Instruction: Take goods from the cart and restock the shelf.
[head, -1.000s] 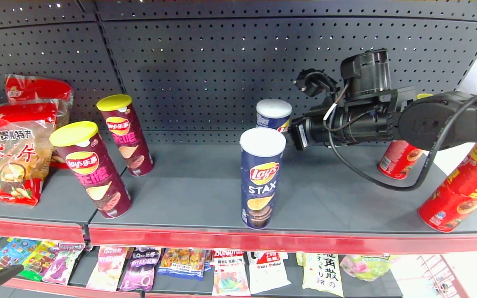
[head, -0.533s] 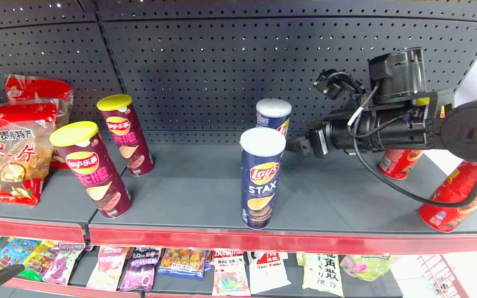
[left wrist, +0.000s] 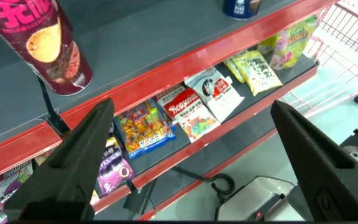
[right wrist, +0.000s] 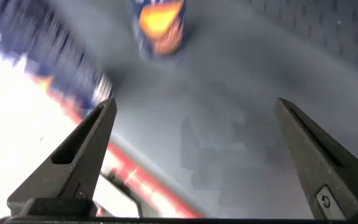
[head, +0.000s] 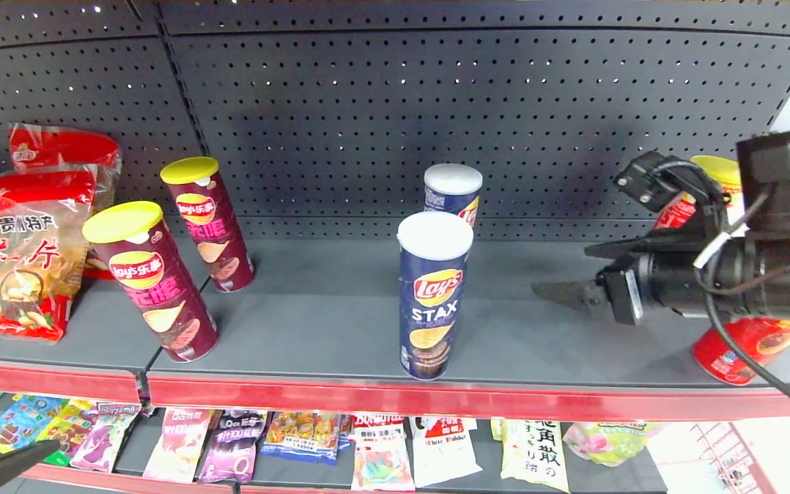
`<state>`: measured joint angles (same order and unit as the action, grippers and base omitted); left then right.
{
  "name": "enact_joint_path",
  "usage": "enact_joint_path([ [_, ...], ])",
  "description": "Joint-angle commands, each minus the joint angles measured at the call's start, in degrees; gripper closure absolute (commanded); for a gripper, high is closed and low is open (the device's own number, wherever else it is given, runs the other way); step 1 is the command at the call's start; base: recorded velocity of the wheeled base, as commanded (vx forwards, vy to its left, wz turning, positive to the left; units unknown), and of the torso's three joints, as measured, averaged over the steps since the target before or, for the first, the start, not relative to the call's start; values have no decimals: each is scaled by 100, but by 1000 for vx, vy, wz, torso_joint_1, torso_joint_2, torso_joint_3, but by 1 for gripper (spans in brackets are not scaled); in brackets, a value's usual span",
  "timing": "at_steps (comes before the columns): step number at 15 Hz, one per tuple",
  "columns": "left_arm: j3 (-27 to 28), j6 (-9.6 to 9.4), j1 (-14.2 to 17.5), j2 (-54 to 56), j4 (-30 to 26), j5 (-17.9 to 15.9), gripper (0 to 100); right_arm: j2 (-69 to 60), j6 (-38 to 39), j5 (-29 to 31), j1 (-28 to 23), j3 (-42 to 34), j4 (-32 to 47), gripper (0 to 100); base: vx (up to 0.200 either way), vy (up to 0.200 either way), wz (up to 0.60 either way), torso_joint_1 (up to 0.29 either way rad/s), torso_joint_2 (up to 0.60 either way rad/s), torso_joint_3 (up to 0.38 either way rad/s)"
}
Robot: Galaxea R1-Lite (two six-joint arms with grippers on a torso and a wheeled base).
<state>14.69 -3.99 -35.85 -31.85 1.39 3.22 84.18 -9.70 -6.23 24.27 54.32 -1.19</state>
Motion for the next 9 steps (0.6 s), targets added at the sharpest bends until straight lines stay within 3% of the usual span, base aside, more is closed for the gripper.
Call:
enact_joint_path([
  [1, 34, -14, -1, -444, 46, 3, 0, -1931, 4, 16, 245, -1486, -4, 0, 0, 0, 0, 0, 0, 0],
  [3, 69, -14, -1, -858, 230, -5, 0, -3021, -5, -1, 359, -2259, -4, 0, 0, 0, 0, 0, 0, 0],
  [5, 60, 3, -1, -1816, 1241, -41, 0, -4612, -14, 60, 324, -3112, 84, 0, 0, 0, 0, 0, 0, 0],
  [6, 52, 3, -1, -2027, 1461, -41, 0, -4867, -5, 96, 271, -3226, 102, 0, 0, 0, 0, 0, 0, 0],
  [7, 43, 12, -1, -2703, 2102, -32, 0, -5561, 21, 298, -37, -3472, 339, 0, 0, 0, 0, 0, 0, 0],
  [9, 104, 12, -1, -3635, 2805, -32, 0, -6238, 338, 412, -555, -3472, 840, 0, 0, 0, 0, 0, 0, 0],
])
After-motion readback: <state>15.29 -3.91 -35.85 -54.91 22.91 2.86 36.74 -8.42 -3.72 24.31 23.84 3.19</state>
